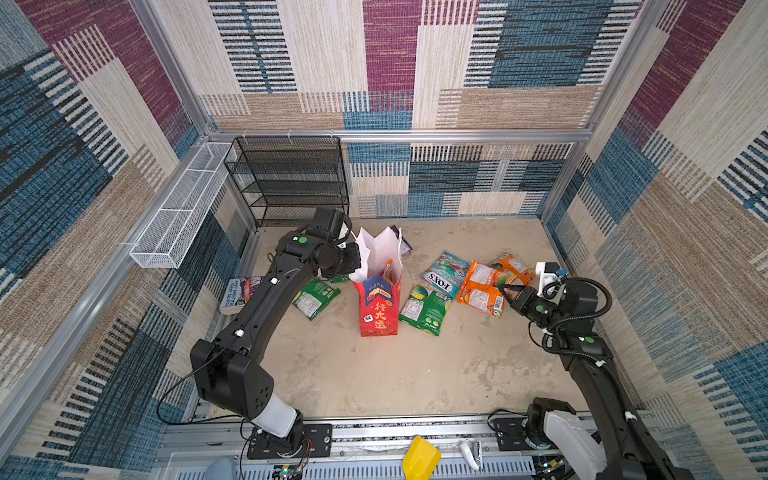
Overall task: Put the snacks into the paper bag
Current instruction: 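Lift the orange fruit-candy bag with the right gripper and carry it over the bag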
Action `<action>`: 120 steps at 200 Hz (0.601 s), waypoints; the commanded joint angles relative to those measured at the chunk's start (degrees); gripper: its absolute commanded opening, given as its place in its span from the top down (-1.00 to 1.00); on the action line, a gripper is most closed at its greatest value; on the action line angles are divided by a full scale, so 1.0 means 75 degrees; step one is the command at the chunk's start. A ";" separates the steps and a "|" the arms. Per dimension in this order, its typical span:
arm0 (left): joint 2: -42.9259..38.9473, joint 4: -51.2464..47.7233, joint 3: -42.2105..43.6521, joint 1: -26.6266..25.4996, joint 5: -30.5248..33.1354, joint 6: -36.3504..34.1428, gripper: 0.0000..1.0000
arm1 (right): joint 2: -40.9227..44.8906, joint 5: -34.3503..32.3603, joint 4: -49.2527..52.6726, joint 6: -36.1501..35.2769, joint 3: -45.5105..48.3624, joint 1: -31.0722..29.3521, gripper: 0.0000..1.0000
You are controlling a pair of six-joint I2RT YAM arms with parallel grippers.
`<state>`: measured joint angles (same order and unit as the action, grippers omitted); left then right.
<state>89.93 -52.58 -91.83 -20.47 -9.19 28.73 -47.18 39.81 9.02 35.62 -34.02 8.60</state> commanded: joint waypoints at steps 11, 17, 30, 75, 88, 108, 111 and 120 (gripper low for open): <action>-0.0084 0.0202 0.0010 -0.0001 -0.0267 0.0066 1.00 | 0.0414 -0.0211 0.0459 0.0605 -0.0961 -0.0441 1.00; -0.0098 0.0213 -0.0002 -0.0001 -0.0347 0.0050 1.00 | 0.0442 -0.0170 0.0439 0.0697 -0.1153 -0.0503 1.00; -0.0131 0.0246 -0.0002 -0.0001 -0.0436 0.0036 1.00 | 0.0495 -0.0094 0.0359 0.0931 -0.1566 -0.0641 1.00; -0.0257 0.0508 0.0114 0.0041 -0.0717 0.0038 1.00 | 0.0246 -0.0311 0.0023 0.1447 -0.3211 -0.1596 1.00; -0.0253 0.0553 0.0137 0.0058 -0.0869 0.0071 1.00 | 0.0015 -0.0419 0.0031 0.1453 -0.3645 -0.1997 1.00; -0.0237 0.0581 0.0145 0.0082 -0.0945 0.0096 1.00 | -0.0409 -0.0684 0.0058 0.1407 -0.4219 -0.2683 1.00; -0.0237 0.0592 0.0154 0.0097 -0.0943 0.0098 1.00 | -0.0461 -0.0736 0.0064 0.1388 -0.4315 -0.2787 1.00; -0.0237 0.0590 0.0173 0.0109 -0.0931 0.0113 1.00 | -0.0699 -0.0903 0.0109 0.1337 -0.4586 -0.3105 1.00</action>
<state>88.38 -49.74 -90.85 -19.92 -14.24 28.73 -49.36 36.77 12.01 45.15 -64.27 -10.17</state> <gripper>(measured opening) 0.059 0.090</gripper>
